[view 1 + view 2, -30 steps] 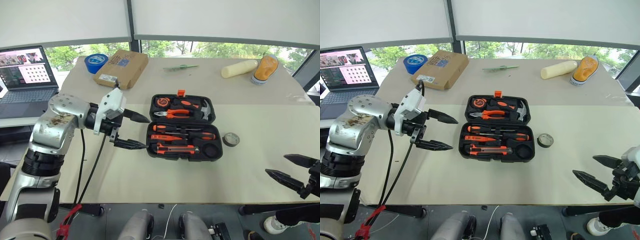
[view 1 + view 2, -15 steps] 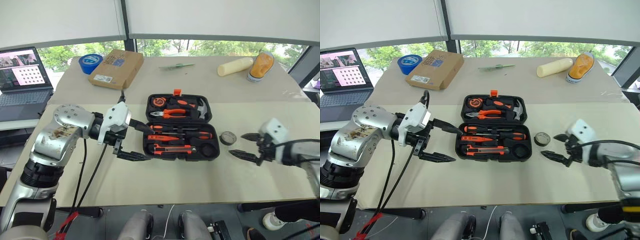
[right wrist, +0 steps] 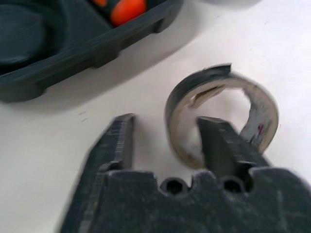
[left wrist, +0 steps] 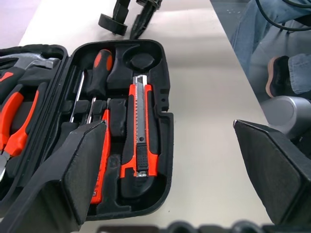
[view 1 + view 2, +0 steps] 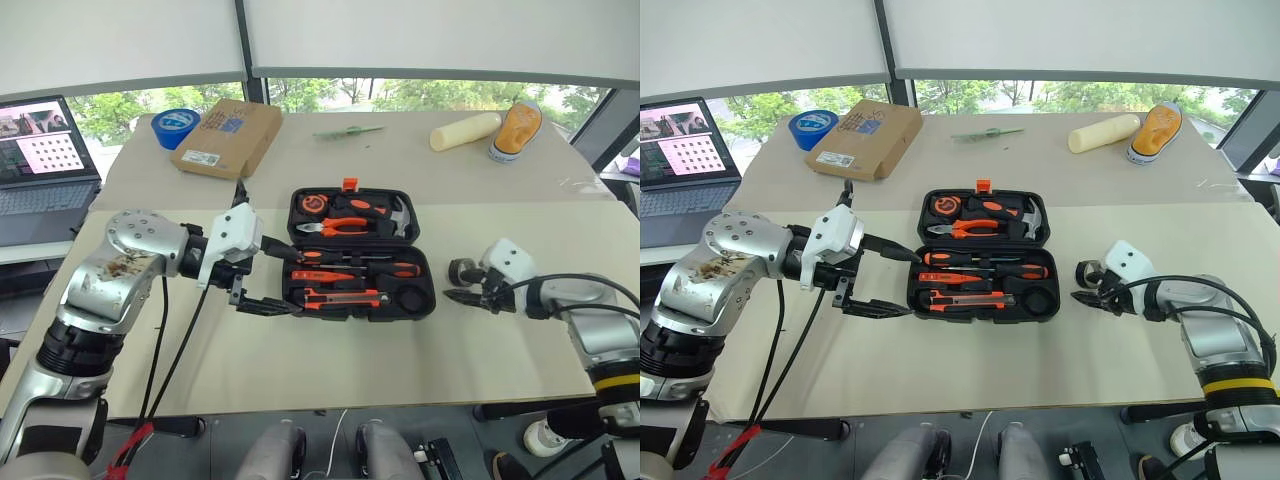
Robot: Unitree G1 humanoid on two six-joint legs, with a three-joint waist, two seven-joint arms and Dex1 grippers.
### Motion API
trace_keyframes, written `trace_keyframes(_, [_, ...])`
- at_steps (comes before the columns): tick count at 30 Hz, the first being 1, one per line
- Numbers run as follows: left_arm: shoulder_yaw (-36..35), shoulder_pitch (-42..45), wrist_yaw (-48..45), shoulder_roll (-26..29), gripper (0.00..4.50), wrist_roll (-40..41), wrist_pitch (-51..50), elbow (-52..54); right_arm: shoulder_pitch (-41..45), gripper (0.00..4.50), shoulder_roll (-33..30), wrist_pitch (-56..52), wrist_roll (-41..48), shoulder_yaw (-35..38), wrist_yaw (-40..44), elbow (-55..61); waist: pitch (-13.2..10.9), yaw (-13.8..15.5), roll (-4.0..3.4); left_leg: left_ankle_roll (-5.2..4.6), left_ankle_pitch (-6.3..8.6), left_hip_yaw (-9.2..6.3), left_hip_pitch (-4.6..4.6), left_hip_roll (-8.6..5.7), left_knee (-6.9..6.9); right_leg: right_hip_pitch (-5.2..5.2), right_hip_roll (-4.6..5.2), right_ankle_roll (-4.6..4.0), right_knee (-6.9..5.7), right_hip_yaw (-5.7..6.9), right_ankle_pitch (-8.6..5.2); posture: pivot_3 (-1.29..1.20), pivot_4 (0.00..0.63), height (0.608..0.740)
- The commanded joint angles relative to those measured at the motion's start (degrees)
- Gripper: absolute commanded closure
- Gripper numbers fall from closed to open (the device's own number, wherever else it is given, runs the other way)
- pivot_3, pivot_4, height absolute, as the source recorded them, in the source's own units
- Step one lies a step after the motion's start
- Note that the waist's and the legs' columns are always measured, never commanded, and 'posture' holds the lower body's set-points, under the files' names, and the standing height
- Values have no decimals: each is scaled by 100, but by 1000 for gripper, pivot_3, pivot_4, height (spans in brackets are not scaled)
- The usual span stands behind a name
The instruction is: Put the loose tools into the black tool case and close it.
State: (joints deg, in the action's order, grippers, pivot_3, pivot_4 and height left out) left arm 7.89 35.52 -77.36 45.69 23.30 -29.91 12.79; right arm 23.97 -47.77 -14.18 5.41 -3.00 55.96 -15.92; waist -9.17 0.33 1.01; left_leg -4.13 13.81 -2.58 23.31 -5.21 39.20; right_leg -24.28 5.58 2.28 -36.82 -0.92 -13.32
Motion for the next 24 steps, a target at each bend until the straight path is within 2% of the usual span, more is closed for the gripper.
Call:
trace_keyframes(1, [-16,10,35,40,0,-31,178,111,99,3797,7,108,-69,73,-78,-4,0,3,0,0,0,0,0,0,0,0,0,0,0,-1,0,0,150,738])
trace_keyframes(3, [-11,4,43,39,0,-44,191,112,90,4461,-24,96,-48,115,-42,57,0,13,0,-1,0,-2,1,0,0,0,0,0,0,1,0,0,150,738])
trace_keyframes(10, [48,-20,48,38,0,-71,244,118,284,4461,-364,-90,210,392,286,532,-2,14,-3,-1,1,-1,2,-1,-1,-3,0,0,0,0,0,0,150,738])
trace_keyframes(16, [155,-89,-18,55,0,-155,394,100,-54,4461,-686,-1517,1580,468,1284,2576,-4,9,-6,-21,13,0,2,3,-11,-6,-1,0,1,-1,0,0,150,738])
trace_keyframes(20, [211,-101,5,41,0,-188,448,89,-261,4461,-618,-1640,1453,79,1144,3197,-4,26,-5,-22,14,-9,3,5,-17,-5,1,0,5,3,0,0,150,738])
trace_keyframes(24, [243,-144,9,58,0,-234,460,125,-241,4461,-387,-1526,1093,-190,782,2960,-4,37,-5,-22,13,-6,2,2,-14,-4,4,0,5,3,0,0,150,738])
